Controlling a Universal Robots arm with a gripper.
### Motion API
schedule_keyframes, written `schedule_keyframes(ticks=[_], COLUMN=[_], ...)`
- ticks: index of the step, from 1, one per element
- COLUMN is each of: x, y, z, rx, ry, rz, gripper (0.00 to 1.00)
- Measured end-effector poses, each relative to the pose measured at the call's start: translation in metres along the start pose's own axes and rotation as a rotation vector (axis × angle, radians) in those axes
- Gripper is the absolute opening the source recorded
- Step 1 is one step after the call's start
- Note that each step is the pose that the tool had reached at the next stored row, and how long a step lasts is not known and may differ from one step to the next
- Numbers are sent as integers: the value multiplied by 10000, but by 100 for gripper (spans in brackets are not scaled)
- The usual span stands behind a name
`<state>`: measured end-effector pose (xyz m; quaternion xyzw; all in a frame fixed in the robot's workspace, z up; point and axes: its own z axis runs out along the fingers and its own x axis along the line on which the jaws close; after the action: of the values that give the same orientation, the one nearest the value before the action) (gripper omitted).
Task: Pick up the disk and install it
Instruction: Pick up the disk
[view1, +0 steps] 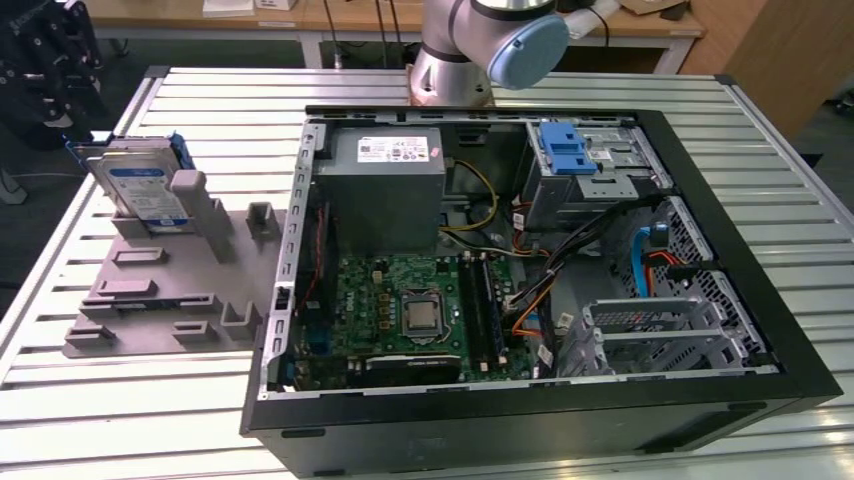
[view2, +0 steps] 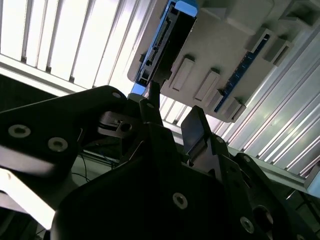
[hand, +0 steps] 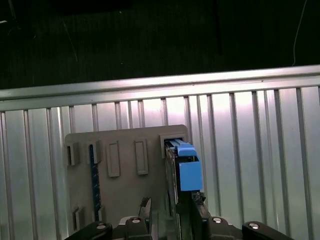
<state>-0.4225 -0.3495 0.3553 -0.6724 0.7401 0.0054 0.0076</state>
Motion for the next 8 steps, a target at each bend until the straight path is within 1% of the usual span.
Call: schedule_keyframes(ticks=[8], x=[0], y=[1], z=[0], rx=[0], ry=[0], rz=[0], gripper=[45])
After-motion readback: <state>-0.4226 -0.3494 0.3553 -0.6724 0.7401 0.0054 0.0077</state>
